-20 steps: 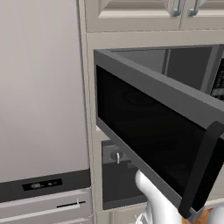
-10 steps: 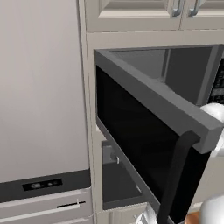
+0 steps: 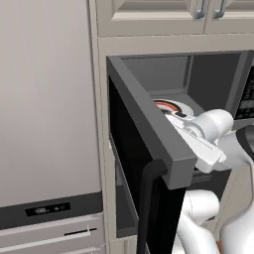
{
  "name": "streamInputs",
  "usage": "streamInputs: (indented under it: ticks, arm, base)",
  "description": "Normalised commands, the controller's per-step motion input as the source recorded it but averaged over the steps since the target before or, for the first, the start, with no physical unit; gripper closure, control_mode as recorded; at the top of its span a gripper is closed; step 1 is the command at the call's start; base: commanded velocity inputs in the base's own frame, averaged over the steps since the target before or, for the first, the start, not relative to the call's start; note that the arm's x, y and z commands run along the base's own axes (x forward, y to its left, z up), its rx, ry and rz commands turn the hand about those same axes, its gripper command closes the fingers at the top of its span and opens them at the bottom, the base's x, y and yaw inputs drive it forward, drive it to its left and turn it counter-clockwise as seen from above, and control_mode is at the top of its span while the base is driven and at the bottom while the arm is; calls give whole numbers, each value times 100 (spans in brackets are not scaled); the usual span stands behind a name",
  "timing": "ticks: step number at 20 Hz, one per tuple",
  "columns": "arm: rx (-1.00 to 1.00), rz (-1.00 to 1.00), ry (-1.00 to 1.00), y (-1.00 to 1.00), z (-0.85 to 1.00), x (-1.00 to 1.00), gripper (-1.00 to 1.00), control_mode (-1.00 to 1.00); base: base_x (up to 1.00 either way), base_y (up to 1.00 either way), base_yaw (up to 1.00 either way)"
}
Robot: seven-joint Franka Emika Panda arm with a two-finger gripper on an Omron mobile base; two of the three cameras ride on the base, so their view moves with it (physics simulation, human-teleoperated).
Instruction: Pick the potato from the counter and place it in the microwave. Then turn on the microwave.
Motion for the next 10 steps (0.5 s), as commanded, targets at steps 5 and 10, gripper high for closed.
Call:
streamInputs:
  ticks: [5,10]
  arm:
    - [0,-6,0,22,0,0,-100,-100]
    - [0,-3,0,0,0,0,-100,-100]
  base:
    - [0,0,0]
    - [0,0,0]
